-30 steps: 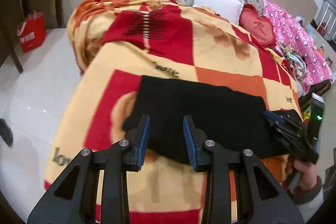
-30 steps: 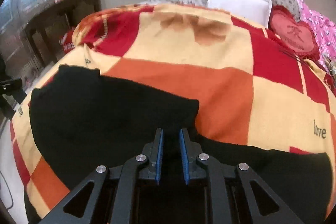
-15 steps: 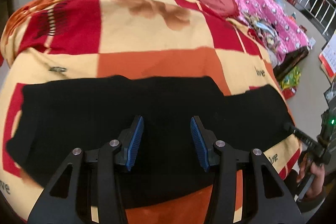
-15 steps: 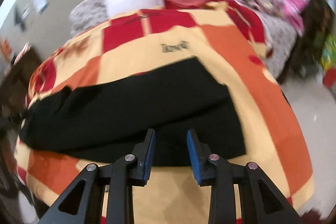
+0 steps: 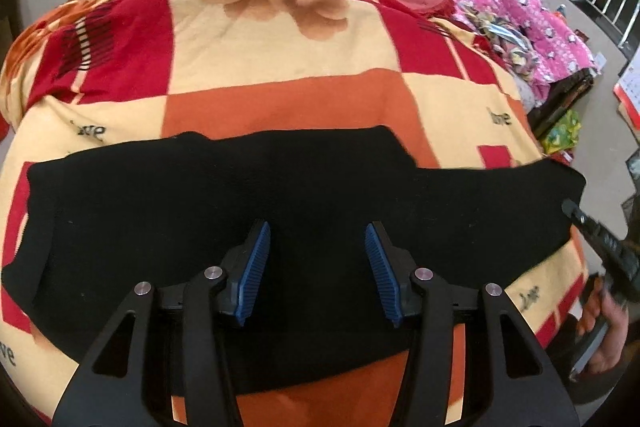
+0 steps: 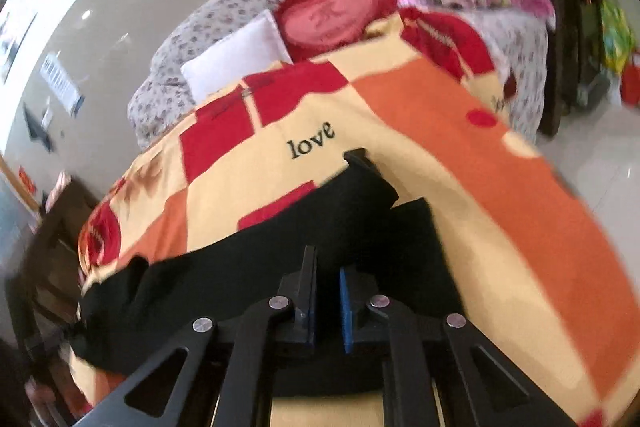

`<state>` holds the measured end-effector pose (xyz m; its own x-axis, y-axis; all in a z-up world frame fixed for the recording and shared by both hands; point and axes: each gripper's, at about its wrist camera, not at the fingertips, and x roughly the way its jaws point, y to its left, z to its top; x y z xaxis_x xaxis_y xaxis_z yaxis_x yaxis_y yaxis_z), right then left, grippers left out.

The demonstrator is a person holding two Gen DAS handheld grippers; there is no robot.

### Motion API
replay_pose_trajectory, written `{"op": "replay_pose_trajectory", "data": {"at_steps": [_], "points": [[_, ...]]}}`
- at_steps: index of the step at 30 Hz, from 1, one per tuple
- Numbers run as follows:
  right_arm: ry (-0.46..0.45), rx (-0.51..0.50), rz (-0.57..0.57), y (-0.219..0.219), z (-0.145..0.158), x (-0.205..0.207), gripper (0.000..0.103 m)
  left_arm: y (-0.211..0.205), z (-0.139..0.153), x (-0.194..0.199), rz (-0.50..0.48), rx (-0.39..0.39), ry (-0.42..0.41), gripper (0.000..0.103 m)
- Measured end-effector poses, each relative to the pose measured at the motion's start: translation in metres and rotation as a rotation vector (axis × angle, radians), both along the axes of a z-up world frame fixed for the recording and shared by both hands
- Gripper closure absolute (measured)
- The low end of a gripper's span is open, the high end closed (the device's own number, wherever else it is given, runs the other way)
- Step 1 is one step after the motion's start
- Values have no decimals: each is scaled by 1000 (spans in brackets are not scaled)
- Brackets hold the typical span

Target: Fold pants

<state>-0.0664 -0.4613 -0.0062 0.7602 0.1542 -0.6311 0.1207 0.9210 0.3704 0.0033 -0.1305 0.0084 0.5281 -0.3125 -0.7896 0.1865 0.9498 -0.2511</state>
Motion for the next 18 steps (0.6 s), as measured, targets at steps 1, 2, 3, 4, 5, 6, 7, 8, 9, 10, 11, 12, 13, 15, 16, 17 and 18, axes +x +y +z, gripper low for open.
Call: {"op": "replay_pose_trajectory", "data": {"at_steps": [1, 2, 3, 4, 5, 6, 7, 8, 9, 10, 11, 12, 13, 15, 16, 17, 18], "points": [[-3, -21, 3, 0, 4, -10, 95, -2, 0, -1, -7, 1, -4, 54], [0, -40, 1, 0, 5, -19, 95, -5, 0, -1, -13, 9, -11, 54], [16, -55, 6, 0, 1, -21, 95, -8, -2, -2, -17, 22, -18, 54], [45, -68, 20, -1, -7, -17, 95, -12, -4, -1, -19, 40, -18, 54], [83, -61, 19, -2, -19, -11, 95, -15, -6, 0, -18, 52, -13, 54], [101, -48, 16, -4, -24, -8, 95, -16, -8, 0, -16, 56, -9, 54], [93, -37, 12, -6, -25, -8, 95, -17, -7, -1, -15, 57, -12, 54], [93, -47, 7, -7, -23, -10, 91, -17, -7, 0, -19, 55, -12, 54], [97, -80, 0, -8, -18, -12, 84, -18, -6, -1, -23, 51, -12, 54], [98, -112, -10, -8, -15, -13, 82, -20, -5, 0, -30, 45, -13, 54], [106, -166, -36, -10, -11, -15, 80, -22, -3, -1, -32, 44, -15, 54], [113, -203, -57, -12, -9, -16, 80, -25, -1, -1, -35, 46, -22, 54], [117, -230, -78, -15, -6, -16, 80, -30, 2, -1, -43, 48, -34, 54], [120, -259, -126, -24, -2, -17, 80, -37, 6, -3, -56, 45, -42, 54], [115, -249, -129, -28, 0, -17, 80, -42, 8, -4, -65, 42, -45, 54], [111, -239, -126, -31, 2, -18, 80, -46, 9, -5, -73, 41, -47, 54], [107, -244, -124, -31, 5, -18, 80, -52, 10, -6, -83, 42, -49, 54]]}}
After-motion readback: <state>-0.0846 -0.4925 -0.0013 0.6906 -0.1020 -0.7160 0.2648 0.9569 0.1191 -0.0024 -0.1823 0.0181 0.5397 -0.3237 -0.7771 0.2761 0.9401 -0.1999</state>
